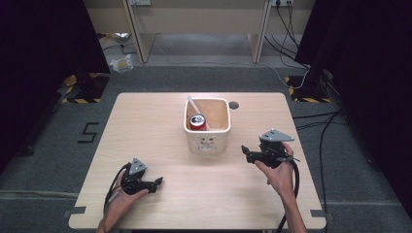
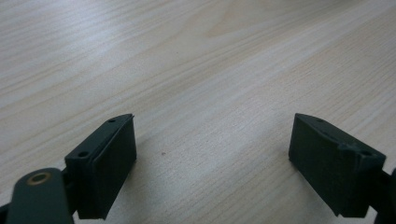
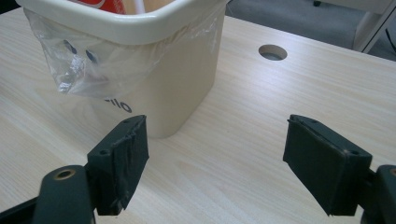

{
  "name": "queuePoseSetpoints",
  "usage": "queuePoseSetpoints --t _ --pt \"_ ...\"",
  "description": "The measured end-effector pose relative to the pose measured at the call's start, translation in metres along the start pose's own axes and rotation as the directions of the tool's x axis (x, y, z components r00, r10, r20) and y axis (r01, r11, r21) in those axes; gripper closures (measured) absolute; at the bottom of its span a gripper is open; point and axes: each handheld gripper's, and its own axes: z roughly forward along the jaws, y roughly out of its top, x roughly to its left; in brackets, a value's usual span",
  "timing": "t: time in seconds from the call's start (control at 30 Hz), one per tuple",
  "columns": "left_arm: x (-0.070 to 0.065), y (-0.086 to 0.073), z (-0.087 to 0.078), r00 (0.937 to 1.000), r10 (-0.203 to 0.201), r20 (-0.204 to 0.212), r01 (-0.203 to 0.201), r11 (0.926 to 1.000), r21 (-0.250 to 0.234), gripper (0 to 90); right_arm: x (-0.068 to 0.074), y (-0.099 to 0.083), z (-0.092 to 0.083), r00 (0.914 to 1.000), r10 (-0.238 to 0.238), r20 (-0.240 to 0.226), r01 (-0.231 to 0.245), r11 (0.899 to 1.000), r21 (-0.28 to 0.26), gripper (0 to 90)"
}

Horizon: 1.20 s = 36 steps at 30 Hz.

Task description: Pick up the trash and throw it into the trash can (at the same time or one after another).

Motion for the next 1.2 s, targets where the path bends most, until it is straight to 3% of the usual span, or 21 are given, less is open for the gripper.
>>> queuePoseSetpoints --t 0.4,1.2 --pt "0.000 0.000 0.000 1.0000 0.000 0.000 0.000 1.0000 0.000 14.3 0.003 -0.016 0.002 0.9995 0.026 -0.017 -0.026 0.999 -0.021 21.6" --pt "0.000 0.000 -0.001 1.0000 0.004 0.000 -0.004 1.0000 0.004 14.4 0.009 -0.052 0.012 0.9984 0.041 -0.040 -0.038 0.997 0.060 21.3"
